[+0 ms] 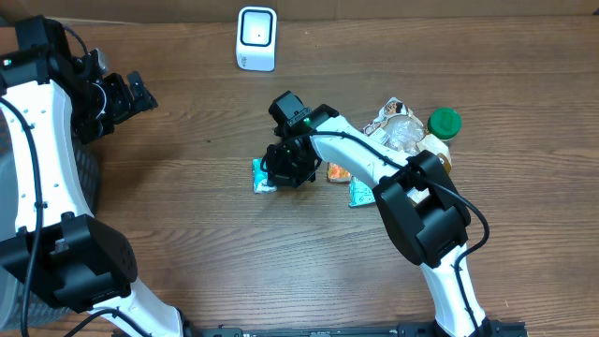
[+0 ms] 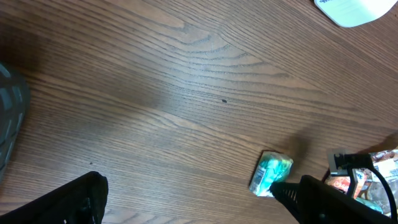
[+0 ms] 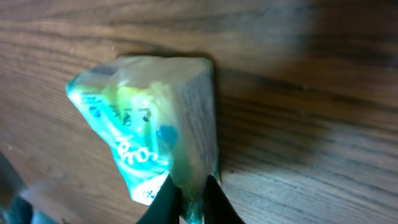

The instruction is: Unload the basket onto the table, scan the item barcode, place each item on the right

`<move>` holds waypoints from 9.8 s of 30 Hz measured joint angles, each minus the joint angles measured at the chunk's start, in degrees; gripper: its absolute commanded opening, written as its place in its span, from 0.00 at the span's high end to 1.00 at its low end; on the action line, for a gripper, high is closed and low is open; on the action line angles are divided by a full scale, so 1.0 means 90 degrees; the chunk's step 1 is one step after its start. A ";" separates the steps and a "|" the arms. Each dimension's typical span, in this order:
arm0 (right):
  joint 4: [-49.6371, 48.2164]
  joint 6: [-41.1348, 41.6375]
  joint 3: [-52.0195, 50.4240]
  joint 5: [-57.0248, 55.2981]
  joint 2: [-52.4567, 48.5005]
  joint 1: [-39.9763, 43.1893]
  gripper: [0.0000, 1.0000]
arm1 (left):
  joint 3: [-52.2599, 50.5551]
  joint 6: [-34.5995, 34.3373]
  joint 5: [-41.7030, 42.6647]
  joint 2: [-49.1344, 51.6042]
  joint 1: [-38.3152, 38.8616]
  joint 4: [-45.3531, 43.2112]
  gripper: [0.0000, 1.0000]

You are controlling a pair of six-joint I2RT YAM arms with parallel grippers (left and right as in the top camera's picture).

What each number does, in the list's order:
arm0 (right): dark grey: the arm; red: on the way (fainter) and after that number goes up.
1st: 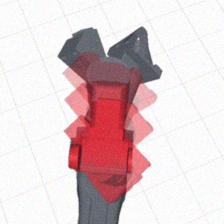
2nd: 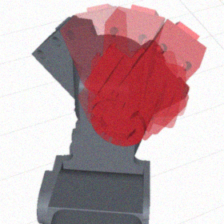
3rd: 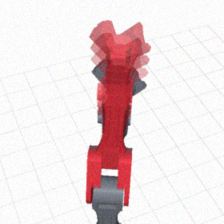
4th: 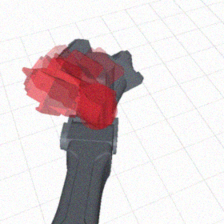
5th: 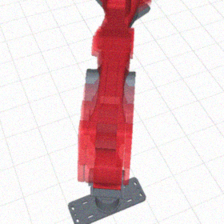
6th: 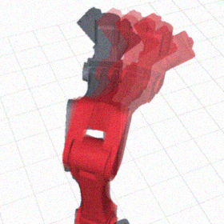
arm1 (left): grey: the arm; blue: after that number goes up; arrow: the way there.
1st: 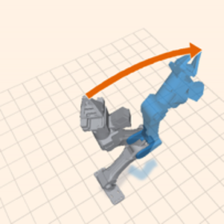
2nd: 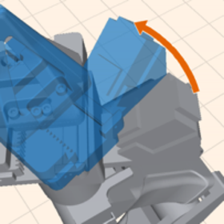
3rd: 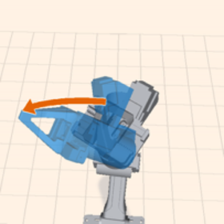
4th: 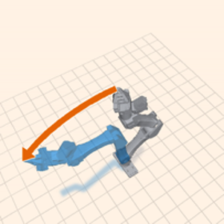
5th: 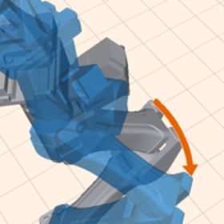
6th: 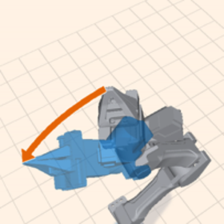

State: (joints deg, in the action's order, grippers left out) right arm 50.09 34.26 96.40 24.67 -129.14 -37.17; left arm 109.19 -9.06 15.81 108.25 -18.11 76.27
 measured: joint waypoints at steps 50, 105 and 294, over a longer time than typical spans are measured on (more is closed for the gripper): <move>0.0940 -0.0702 0.1717 0.1746 0.1758 0.1338 0.96 | 0.0000 0.0000 0.0000 0.0000 0.0002 -0.0002 0.00; -0.3660 -0.9486 0.4524 -0.5051 -0.2455 0.0209 0.96 | 0.0000 0.0000 0.0002 0.0000 0.0000 0.0000 0.00; -0.5039 -0.3616 -1.0593 -0.2344 1.4124 0.3410 0.00 | -0.3378 0.1149 -0.0573 -0.4398 0.2931 -0.5887 0.00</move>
State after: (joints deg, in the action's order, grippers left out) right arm 4.73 1.72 1.06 3.57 -2.02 -6.48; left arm 78.78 1.28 10.66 68.66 8.27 23.29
